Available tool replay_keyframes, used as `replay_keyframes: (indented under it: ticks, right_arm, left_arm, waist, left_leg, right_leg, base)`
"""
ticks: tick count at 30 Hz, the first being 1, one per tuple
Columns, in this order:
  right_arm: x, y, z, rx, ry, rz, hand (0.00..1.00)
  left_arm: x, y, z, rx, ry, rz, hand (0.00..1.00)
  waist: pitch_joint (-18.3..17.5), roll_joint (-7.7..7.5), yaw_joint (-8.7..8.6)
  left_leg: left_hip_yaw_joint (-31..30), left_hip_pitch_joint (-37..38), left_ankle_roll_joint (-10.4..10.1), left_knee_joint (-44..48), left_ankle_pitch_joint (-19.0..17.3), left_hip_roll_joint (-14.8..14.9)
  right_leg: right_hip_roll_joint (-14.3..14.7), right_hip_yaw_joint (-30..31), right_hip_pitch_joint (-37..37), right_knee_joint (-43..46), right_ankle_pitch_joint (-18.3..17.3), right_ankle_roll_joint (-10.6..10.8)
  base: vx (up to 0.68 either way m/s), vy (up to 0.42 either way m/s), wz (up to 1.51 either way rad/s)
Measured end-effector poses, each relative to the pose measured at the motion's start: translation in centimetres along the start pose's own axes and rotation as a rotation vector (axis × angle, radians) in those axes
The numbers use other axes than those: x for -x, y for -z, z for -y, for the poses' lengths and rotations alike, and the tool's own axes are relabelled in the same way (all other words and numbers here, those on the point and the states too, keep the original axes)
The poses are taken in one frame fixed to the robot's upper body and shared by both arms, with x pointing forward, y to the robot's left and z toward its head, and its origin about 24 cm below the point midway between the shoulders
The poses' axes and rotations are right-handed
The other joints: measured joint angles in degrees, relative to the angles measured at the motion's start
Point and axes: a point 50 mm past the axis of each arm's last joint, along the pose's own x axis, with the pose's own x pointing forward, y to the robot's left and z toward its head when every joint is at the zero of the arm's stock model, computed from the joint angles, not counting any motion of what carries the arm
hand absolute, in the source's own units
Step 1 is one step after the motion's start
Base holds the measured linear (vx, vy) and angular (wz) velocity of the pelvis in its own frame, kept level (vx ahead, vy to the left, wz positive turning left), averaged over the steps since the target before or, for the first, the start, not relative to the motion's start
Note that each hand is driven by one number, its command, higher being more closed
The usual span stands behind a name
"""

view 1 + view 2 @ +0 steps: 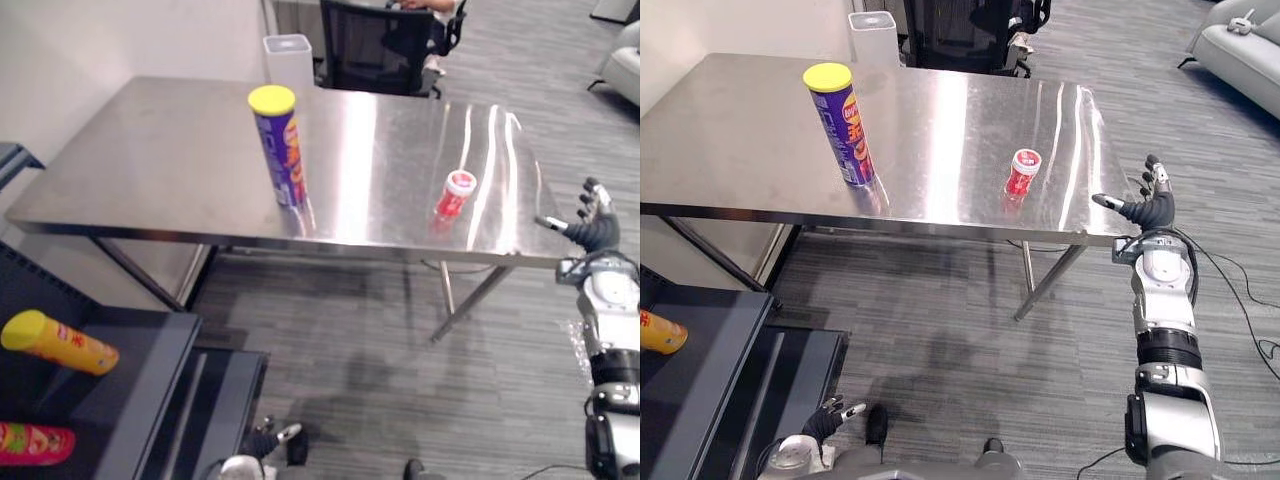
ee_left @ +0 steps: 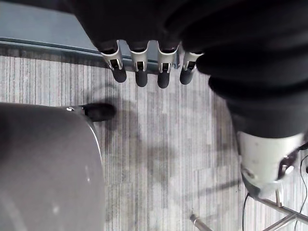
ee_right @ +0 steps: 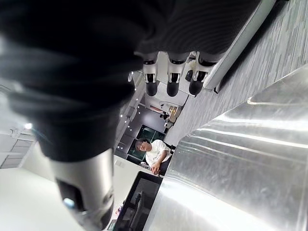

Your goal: Put the gum and the chips on the shelf.

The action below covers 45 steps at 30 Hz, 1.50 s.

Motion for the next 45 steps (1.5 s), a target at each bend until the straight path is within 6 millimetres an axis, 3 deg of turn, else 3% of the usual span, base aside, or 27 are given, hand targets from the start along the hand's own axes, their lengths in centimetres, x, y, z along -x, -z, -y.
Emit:
replay_keyframes:
  ticks: [8,15,22,28,45]
  right_arm:
    - [-0.8,-1.1,-0.9,-0.014,-0.029,0.024,0.0]
    - [-2.2,-3.4,-2.5,-0.027,-0.072,0.081,0.0]
    - [-2.8,-4.8,-4.1,-0.006,-0.125,0.116,0.0]
    - [-2.8,-5.0,-4.4,0.001,-0.133,0.12,0.0]
    - [-3.5,-6.4,-5.1,0.008,-0.143,0.15,0.0]
  left_arm:
    - [-0.2,-0.7,-0.2,0.005,-0.017,0.018,0.0]
    - [-0.3,-1.3,-0.3,0.037,-0.034,0.047,0.0]
    - [-0.5,-2.1,-0.5,0.039,-0.039,0.07,0.0]
    - [-0.6,-3.0,-0.5,0.059,-0.042,0.106,0.0]
    - [-0.8,-4.4,-0.7,0.117,-0.077,0.156,0.0]
  waist:
    - [0.9,-0.58,1.15]
    - [2.57,-0.67,1.37]
    - [4.42,-0.96,1.54]
    - [5.77,-1.08,2.66]
    - [9.4,-1.87,2.8]
  left_leg:
    - [-0.09,-1.14,0.25,0.06,0.21,0.03]
    - [-0.26,-2.12,0.27,-0.02,0.21,0.54]
    - [-0.23,-3.2,0.03,-0.04,-0.02,1.0]
    - [-0.37,-4.5,-0.21,-0.04,0.13,2.29]
    - [-0.22,-6.46,-0.65,-0.03,1.39,2.6]
  right_leg:
    - [0.13,0.47,-0.95,-0.12,0.56,0.3]
    - [0.97,0.8,-1.83,-0.65,2.78,-2.89]
    - [1.34,1.19,-3.16,-0.56,4.02,-2.19]
    - [2.54,1.93,-4.85,-0.52,4.56,-1.3]
    - [2.81,2.6,-7.25,-0.11,4.57,-1.26]
  base:
    - [0.04,-0.005,-0.01]
    - [0.0,0.004,0.0]
    - [-0.06,0.005,-0.04]
    - [-0.04,-0.029,-0.07]
    - [-0.02,-0.001,-0.01]
